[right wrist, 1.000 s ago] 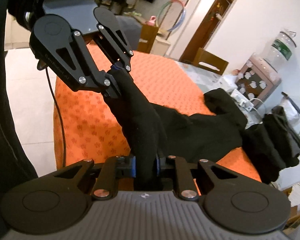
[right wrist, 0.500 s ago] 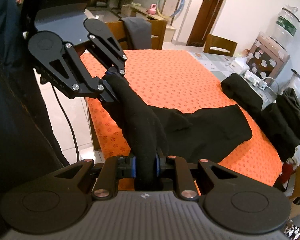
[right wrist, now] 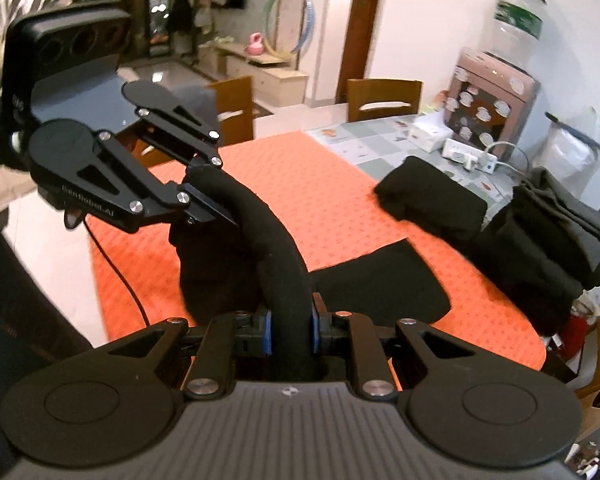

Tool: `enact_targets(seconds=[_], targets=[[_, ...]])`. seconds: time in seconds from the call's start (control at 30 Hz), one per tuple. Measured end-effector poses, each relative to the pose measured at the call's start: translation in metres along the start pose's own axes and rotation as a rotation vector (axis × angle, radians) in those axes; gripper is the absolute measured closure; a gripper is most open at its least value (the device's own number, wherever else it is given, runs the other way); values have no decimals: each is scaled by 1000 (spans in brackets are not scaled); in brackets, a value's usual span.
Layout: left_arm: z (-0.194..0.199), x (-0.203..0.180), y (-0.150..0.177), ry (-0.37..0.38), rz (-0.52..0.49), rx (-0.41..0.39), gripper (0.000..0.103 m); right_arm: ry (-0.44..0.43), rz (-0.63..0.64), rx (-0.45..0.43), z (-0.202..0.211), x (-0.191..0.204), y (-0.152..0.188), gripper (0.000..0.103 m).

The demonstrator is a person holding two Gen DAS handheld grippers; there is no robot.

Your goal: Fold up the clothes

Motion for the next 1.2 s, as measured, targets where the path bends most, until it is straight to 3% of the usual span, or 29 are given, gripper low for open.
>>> enact_targets(seconds=[0.27,0.57,0.9,1.0,1.07,1.2], targets=[[-64,76,-21,-62,115,23,77,-70,-132,20,-74,-102,-25,83],[-85,141,2,-93,252,55,60,-125,-239,114,-165,-165,-15,83],[-91,136,55,-24,353,172,60,-163,-333,211,-251,-211,12,83],[-93,131,70,-9,388,204,60,-158,-360,206,-262,-219,19,74],[-92,129,76,-3,413,215,60,-144,-393,197,-265,-224,23,60],[-84,128,78,-9,433,214,60,-112,-435,177,-254,-231,23,57]])
Point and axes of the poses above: each gripper's, at about its wrist camera, not at the fingertips, and z roughly against the way its jaws point, x to its left, y to its underside, the point moved 4 cm from there along -z, roughly the way its jaws point, and after that the axes turned 2 degrees about y, right-handed, at the moved point
